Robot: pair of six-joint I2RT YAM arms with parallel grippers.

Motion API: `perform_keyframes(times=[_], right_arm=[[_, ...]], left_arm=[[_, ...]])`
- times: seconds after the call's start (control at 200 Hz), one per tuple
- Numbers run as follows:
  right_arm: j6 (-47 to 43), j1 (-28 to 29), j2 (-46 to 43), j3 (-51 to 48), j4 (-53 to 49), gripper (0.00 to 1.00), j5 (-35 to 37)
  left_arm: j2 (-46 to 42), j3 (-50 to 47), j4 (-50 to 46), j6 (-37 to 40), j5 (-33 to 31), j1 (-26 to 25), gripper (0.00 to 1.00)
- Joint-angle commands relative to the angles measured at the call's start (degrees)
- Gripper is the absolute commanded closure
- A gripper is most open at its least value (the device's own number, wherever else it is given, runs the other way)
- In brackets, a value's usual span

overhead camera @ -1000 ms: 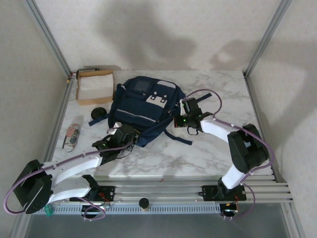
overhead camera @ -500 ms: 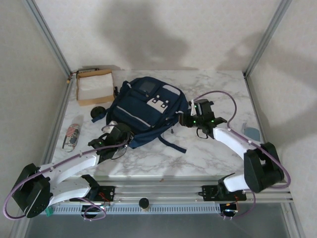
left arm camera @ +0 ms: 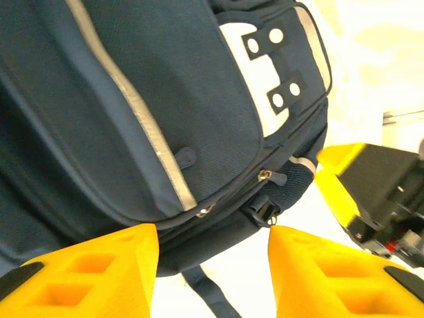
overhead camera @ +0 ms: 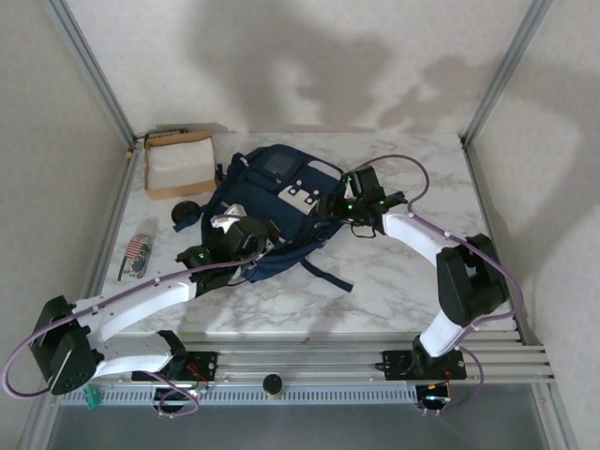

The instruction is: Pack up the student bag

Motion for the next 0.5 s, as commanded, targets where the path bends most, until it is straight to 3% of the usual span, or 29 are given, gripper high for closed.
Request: perform_keyframes(times=[0.0,0.386,0.491], right_arm=[[4.5,0.2,3.7,4.5,-1.3,0.39,2.9],[6.2,-0.3,15.2,14.1,-3.4,0.39,8.4],[9.8,-0.3,16.8,12.9,1.9,0.43,6.3]], left_arm=[[3.3,2.5,-1.9,4.0,-1.9,-0.8,0.53],[10.8,6.7,0.2,7.1,0.0,-1.0,0.52],[11.9,7.2,1.6,7.2,-0.3,-1.0,0.51]])
